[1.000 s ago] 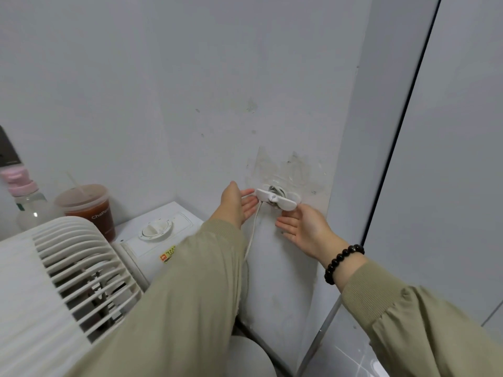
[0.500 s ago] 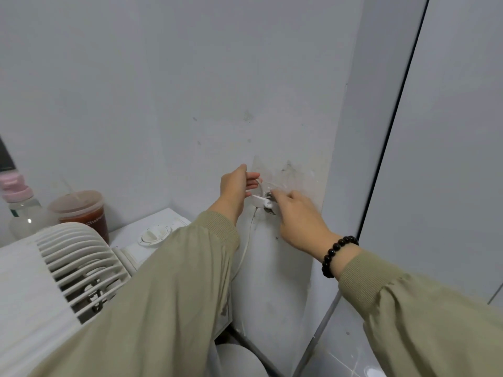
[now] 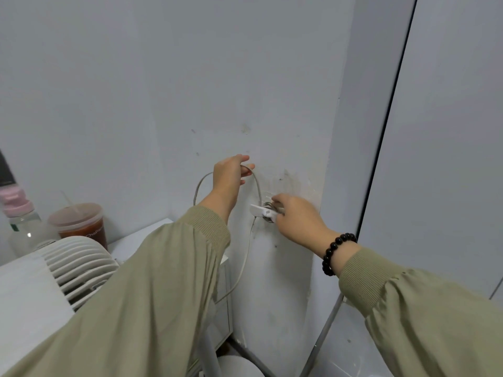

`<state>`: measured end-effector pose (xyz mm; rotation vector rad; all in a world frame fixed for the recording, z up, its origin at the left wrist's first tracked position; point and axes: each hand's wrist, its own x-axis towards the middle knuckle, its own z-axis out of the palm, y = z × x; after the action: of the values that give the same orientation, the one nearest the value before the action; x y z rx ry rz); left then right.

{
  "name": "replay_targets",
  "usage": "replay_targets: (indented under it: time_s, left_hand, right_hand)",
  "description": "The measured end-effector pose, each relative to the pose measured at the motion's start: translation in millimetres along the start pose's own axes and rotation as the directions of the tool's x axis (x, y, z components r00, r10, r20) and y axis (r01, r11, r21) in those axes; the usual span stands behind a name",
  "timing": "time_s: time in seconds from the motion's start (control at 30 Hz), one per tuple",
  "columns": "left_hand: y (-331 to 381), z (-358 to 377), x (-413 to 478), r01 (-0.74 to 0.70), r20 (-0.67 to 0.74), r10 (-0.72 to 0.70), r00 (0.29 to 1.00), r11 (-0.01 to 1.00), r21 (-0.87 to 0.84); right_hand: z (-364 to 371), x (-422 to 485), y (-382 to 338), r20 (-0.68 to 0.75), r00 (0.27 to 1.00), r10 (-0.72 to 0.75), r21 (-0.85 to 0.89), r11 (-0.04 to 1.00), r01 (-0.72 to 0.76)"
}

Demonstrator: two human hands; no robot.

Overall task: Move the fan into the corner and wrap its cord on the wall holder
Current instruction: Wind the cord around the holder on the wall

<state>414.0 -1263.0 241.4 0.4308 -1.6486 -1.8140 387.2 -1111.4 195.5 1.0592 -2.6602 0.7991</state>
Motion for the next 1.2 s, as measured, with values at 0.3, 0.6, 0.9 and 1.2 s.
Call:
replay_targets:
  time_s: [0.3, 0.6, 0.9, 1.2]
  left_hand:
    - [63.5, 5.3, -2.5, -0.119, 0.128, 0.118, 0.985, 0.993, -0.002]
    - [63.8, -1.4, -11.9, -0.256, 0.33, 0.074, 0.941, 0.794, 0.552]
    - [50.4, -20.4, -19.0, -0.175, 0.11, 0.333, 0.936, 0.172, 0.969]
    - [76.5, -12.6, -40.4, -0.425, 0.046, 0.553, 0.832, 0.581, 0.694]
  right_hand:
    - [-9.8, 29.5, -23.8, 0.1, 0.981, 0.166, 0.671, 0.716, -0.189]
    - [-21.7, 35.3, -39.6, -0.165, 0.951, 0.26, 0.381, 0.907, -0.181]
    - [-39.3, 22.4, -25.0, -0.225, 0.879, 0.421, 0.658, 0.731, -0.181]
    - [-66.4, 13.7, -30.4, 0.168, 0.897, 0.408, 0.882, 0.344, -0.322]
